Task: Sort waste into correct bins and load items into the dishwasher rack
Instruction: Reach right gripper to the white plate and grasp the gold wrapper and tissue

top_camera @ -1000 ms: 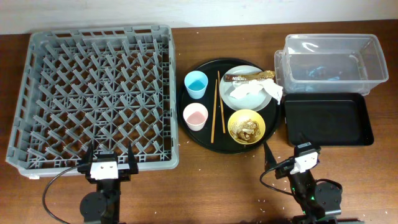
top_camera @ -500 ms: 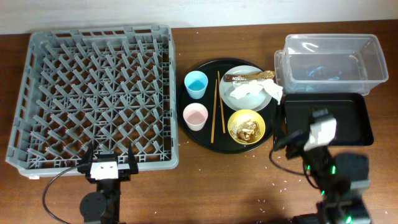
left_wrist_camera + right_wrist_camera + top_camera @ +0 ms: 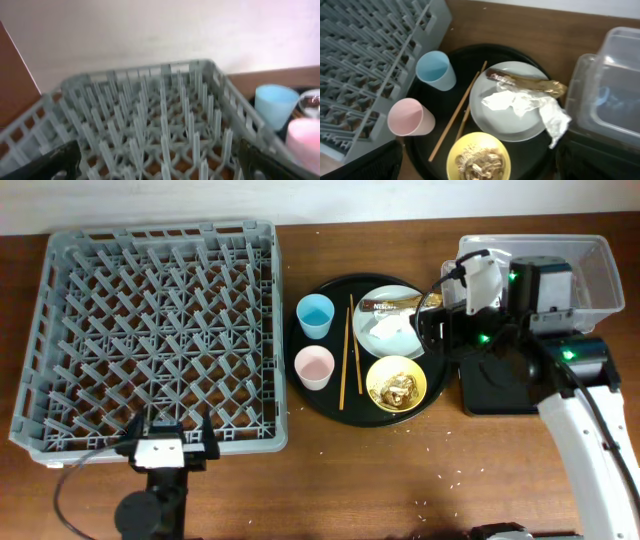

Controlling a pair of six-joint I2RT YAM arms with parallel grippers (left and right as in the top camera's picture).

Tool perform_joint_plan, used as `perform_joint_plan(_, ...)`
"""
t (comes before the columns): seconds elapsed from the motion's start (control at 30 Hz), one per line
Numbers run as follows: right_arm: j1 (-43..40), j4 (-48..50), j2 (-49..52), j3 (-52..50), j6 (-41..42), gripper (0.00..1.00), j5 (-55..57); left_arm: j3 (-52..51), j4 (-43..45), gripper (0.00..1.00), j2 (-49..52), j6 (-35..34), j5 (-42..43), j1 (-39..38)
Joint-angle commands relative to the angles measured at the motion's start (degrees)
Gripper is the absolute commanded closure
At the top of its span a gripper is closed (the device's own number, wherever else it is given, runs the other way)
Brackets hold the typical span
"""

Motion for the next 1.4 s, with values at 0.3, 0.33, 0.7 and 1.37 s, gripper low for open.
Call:
perform_joint_plan(0.3, -0.09, 3.93, 0.07, 3.43, 25.03, 0.01, 11.98, 62.71, -33.81, 0.00, 59.23, -0.35, 3.96, 0.13)
perform_joint_plan(0.33, -0.09, 3.89, 0.33, 4.17, 25.62, 0.01, 12.94, 62.79, -33.68, 0.00, 60.87, -0.35, 4.39, 0.13)
perform_joint_plan(0.7, 2.29, 3.93, 13.20, 8.81, 38.58, 0.01, 19.19, 62.77, -33.73, 0.00, 66.90, -0.33, 4.50, 0.13)
perform_joint_plan(1.37, 6.67, 18.34, 41.88, 8.76, 55.32, 0.04, 23.45, 62.77, -33.75, 0.00, 67.01, -0.35, 4.48, 0.15)
